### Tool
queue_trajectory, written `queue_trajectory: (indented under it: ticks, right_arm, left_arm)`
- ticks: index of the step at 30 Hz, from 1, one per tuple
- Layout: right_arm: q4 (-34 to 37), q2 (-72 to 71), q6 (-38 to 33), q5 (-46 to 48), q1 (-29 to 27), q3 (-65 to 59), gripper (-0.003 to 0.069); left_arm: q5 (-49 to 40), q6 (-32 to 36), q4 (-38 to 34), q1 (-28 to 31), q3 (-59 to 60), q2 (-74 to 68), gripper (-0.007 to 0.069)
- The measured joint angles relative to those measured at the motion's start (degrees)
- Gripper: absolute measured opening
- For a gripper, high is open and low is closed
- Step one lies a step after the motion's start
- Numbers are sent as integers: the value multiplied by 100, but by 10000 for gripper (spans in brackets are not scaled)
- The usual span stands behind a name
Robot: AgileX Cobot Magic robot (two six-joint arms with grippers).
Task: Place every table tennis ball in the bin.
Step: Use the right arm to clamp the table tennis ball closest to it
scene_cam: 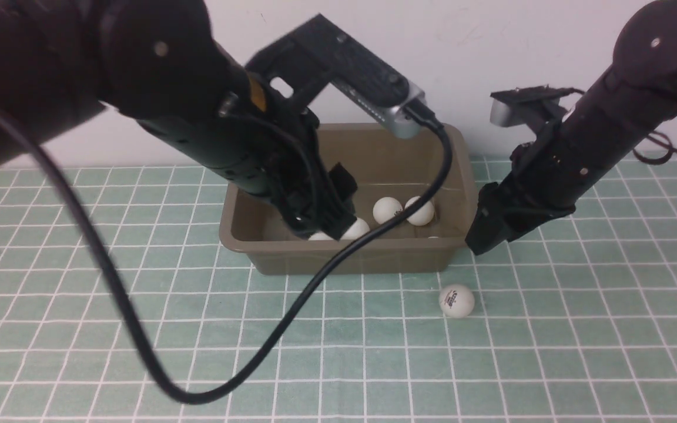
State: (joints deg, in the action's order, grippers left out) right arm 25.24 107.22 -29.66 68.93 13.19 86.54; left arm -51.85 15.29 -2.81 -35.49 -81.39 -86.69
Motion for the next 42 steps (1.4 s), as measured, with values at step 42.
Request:
queue_trajectory:
  ticks: [42]
  right_arm:
    - [-615,1179,460,-632,748,25,427]
  left_arm:
    - [-787,384,106,0,0,581,492]
